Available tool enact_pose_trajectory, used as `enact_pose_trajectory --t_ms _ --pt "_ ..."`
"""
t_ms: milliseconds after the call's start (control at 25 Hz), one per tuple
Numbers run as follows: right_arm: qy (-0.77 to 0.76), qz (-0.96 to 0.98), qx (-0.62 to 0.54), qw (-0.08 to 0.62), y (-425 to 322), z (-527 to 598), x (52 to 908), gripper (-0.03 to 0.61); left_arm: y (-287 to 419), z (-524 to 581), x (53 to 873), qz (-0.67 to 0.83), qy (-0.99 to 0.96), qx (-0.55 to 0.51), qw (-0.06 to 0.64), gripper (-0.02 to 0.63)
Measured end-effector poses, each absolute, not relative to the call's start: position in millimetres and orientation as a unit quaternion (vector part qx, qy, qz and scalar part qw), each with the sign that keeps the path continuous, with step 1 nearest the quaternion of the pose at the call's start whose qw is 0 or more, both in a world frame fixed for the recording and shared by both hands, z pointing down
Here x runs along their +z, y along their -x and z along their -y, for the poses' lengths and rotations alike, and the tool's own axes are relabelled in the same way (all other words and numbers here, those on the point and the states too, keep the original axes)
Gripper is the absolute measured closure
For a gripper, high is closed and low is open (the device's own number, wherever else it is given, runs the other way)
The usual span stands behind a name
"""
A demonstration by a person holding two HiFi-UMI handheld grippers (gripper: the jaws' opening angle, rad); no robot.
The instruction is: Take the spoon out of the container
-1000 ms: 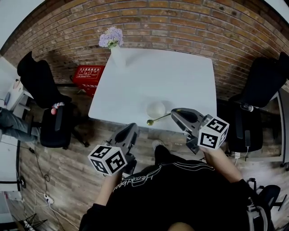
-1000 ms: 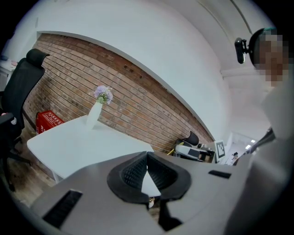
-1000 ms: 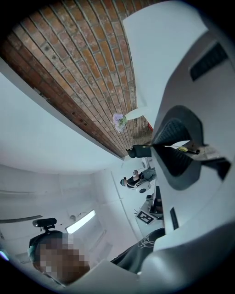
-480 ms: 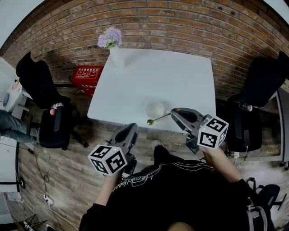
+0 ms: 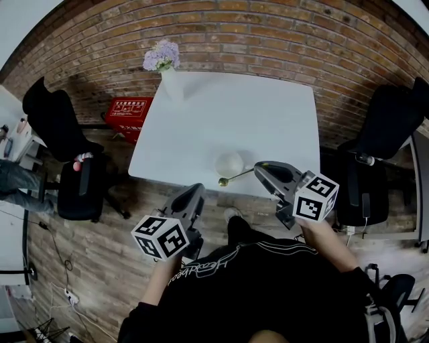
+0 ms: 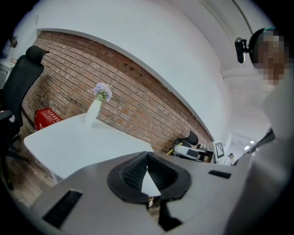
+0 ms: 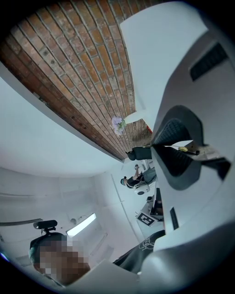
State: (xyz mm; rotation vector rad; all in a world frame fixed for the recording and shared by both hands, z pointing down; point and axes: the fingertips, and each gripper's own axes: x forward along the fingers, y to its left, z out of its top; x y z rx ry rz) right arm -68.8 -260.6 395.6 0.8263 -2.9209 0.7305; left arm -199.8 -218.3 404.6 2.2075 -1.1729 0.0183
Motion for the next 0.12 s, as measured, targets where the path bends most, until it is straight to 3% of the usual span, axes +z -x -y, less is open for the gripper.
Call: enact_pose_trajectory --t_ms 120 --pt "-0.266 0.935 0.235 0.01 66.8 263.1 396.4 0.578 197.8 220.6 405.8 0.444 -0.838 0.008 0.316 0.609"
